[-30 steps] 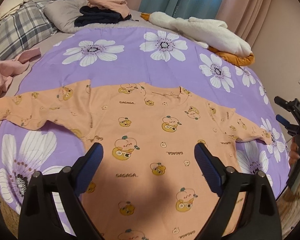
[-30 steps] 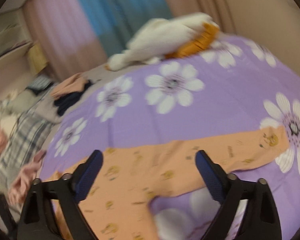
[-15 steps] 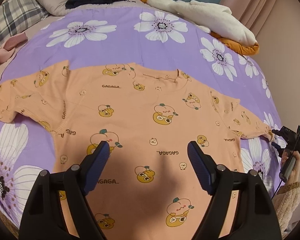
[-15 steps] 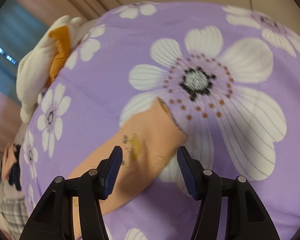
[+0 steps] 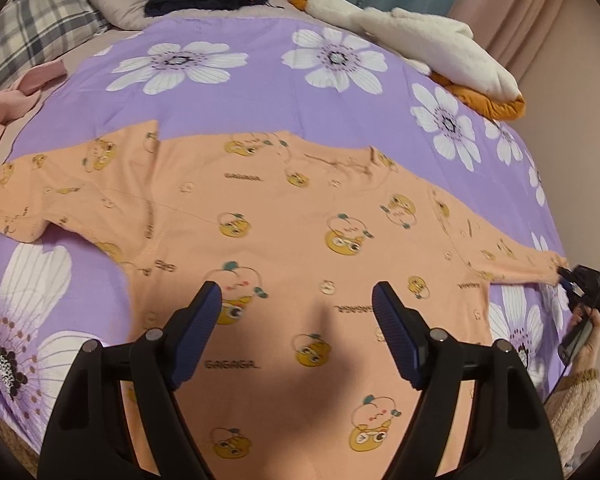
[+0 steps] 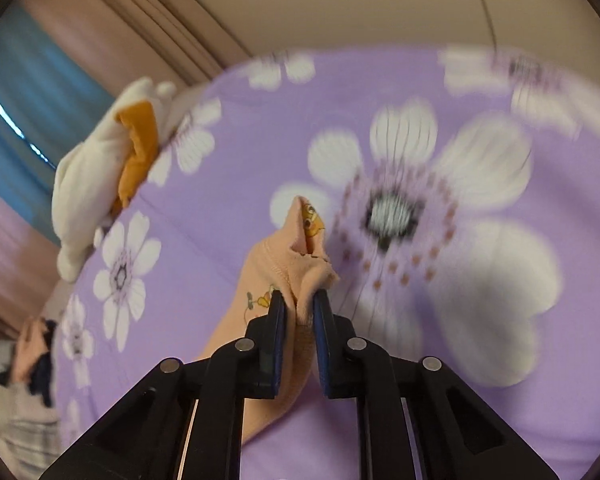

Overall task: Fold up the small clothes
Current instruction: 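Grasp the sleeve cuff nearest the right gripper and lift it, then carry the sleeve across the onesie body and open the right gripper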

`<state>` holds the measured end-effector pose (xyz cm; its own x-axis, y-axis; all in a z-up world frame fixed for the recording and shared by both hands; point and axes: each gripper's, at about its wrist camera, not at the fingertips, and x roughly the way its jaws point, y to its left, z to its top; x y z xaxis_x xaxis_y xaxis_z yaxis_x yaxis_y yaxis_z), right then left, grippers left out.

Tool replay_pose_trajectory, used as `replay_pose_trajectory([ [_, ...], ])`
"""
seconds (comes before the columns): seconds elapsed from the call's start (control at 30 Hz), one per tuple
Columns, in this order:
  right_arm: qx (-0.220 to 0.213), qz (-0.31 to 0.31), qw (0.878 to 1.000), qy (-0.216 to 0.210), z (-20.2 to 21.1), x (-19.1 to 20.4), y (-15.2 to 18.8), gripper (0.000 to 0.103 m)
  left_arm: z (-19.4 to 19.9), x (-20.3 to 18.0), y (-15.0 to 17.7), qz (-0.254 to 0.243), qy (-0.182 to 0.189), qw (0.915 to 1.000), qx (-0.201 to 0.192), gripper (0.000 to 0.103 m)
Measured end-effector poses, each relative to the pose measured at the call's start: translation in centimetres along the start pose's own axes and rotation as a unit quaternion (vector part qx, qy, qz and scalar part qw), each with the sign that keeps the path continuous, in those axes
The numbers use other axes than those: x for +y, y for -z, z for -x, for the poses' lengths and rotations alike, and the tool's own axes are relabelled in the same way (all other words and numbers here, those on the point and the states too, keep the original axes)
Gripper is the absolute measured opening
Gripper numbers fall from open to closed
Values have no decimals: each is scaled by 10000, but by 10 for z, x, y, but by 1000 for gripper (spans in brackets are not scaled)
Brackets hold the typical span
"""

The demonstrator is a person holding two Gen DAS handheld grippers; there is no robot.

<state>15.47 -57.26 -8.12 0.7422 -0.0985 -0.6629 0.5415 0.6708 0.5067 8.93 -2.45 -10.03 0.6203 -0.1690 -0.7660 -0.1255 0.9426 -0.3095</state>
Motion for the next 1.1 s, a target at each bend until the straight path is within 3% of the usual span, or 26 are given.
replay_pose_trajectory([
  [0.2,-589,958,9935,185,31,56,1,15,16,18,-3,177,87,9997,-130,75],
  [0.37,-709,1945,9776,-387,61,146,12,15,27,36,1,304,-29,9993,-197,75],
  [0.67,64,3001,9408,-1577,78,264,107,15,41,67,6,592,-29,9980,-214,75],
  [0.87,556,3603,9129,-1835,70,313,186,15,45,81,11,799,38,9967,-161,75],
  [1.1,1619,3850,8853,-2044,48,336,283,15,48,97,13,943,-36,9953,-213,75],
])
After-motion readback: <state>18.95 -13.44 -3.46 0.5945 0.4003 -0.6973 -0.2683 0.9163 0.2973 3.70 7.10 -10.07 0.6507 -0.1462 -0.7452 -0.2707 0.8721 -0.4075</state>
